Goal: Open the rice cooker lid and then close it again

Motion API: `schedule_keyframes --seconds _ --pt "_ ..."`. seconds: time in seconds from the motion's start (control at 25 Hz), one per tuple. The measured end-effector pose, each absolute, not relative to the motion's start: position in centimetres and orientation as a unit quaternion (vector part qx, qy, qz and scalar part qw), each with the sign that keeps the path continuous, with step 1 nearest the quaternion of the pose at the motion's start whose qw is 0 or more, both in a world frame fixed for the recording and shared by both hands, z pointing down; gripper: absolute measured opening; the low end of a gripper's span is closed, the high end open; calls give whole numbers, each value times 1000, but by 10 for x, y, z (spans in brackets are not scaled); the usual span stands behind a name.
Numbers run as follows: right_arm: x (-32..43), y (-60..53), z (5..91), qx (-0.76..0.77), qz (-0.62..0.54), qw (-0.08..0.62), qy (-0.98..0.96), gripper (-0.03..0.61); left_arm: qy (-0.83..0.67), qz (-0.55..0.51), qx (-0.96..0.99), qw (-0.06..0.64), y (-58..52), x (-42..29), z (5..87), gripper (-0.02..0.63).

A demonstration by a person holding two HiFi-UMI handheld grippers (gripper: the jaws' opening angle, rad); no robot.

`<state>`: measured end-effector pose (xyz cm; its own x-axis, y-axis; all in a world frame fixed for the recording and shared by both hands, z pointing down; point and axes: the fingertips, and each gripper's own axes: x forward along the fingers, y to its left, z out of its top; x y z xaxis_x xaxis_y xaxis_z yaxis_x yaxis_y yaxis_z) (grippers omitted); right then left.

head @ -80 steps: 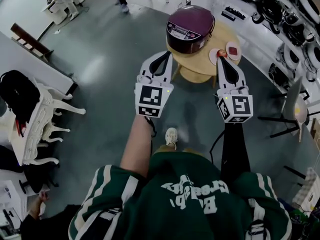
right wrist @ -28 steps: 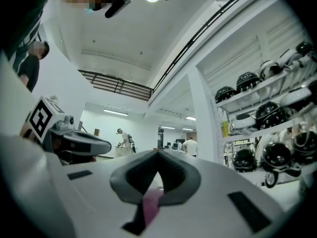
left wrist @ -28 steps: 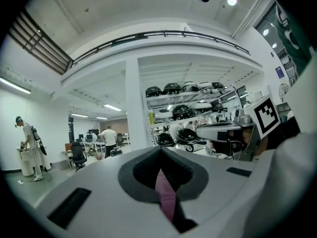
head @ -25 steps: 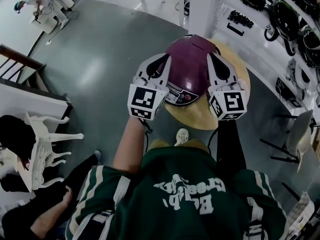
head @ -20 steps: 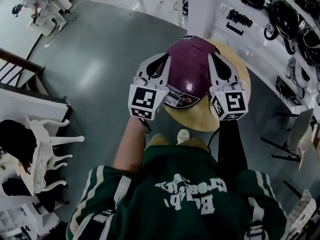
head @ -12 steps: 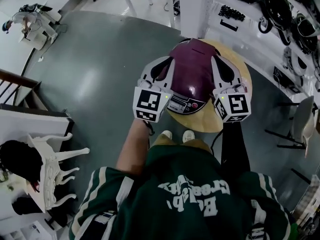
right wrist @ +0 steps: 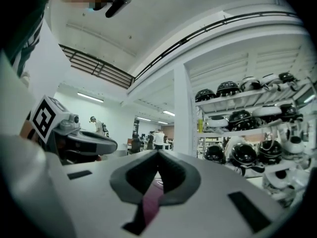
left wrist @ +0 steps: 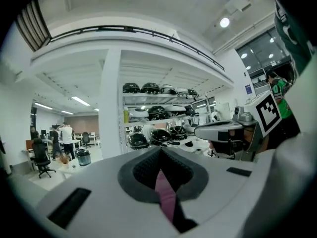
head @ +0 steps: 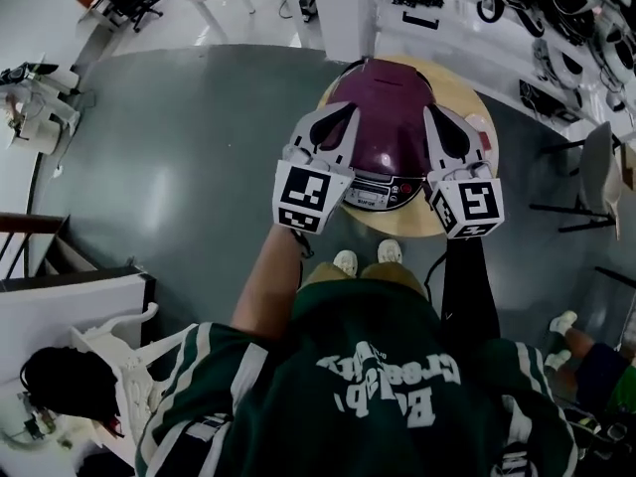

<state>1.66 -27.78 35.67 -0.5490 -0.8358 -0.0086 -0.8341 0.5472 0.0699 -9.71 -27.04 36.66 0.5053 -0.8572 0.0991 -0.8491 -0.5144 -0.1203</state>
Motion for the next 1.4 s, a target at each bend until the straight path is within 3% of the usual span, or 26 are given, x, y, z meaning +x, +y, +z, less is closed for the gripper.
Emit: schedule_keyframes --seconds 1.4 --pt "-35 -201 498 464 76 178 -864 3 383 -154 -908 -68 -208 -77 497 -3"
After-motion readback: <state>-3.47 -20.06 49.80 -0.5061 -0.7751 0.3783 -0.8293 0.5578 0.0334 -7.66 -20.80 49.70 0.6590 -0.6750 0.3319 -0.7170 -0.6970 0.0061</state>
